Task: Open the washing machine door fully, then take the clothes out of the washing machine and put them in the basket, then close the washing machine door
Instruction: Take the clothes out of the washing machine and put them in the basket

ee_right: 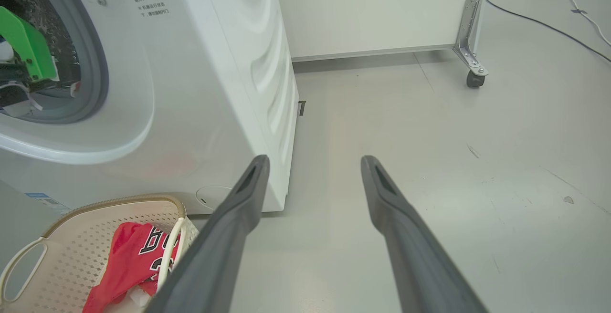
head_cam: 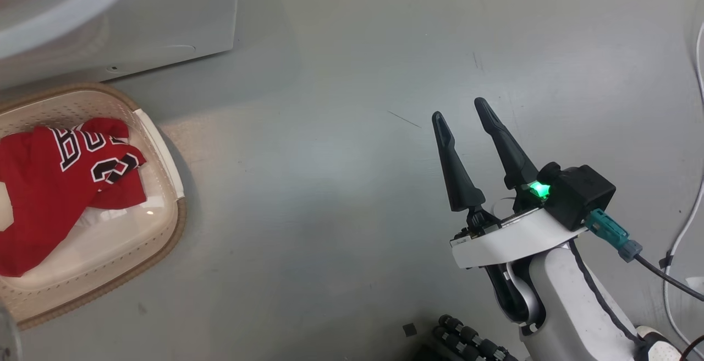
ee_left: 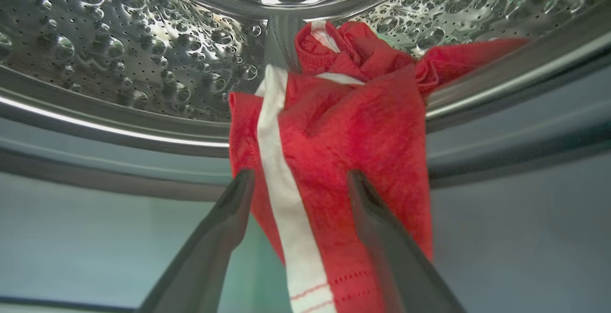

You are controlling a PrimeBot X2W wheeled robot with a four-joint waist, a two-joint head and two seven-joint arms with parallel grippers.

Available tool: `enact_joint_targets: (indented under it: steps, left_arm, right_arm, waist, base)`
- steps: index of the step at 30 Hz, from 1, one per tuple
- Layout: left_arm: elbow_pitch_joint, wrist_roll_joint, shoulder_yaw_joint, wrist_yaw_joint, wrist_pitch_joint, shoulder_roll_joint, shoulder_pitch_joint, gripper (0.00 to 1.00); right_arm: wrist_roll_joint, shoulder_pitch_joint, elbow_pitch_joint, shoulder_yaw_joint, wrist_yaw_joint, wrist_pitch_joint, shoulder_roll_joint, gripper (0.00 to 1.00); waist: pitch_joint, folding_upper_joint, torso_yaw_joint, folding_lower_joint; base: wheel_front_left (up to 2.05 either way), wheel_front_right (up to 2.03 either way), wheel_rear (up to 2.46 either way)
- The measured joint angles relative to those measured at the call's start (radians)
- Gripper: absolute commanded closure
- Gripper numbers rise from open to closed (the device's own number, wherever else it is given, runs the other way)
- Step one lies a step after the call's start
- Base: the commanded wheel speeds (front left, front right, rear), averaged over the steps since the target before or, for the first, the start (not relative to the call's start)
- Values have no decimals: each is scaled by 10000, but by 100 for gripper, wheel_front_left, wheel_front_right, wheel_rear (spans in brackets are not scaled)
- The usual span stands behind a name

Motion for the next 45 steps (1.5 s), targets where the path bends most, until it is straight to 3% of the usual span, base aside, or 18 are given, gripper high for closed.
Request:
enact_joint_targets:
  steps: [16,17,19,32,45]
  left_arm:
    - [922,0,25,40,-15,54,-583,0]
    - [982,-12,25,40,-13,48,-618,11]
    - [1129,-21,31,40,-13,23,-728,100]
    - [1670,-117,-2,-75,-311,-140,-980,100]
    - [2274,-284,82,-341,-1672,-481,-959,100]
  right_arm:
    - [88,-85,-15,203,-128,0,4,0]
    - [88,-116,-15,203,-130,0,4,0]
    - [88,-156,-17,203,-142,0,4,0]
    - [86,-196,-15,201,-215,0,4,0]
    - [-119,-229,236,-35,-217,0,2,0]
  waist:
    - [173,0,-139,-1]
    - [175,0,-140,-1]
    - [177,0,-134,-1]
    - [123,0,-10,-1]
    - [-394,0,265,-1]
  base:
    - [0,0,0]
    - [0,0,0]
    - [0,0,0]
    - [0,0,0]
    - [0,0,0]
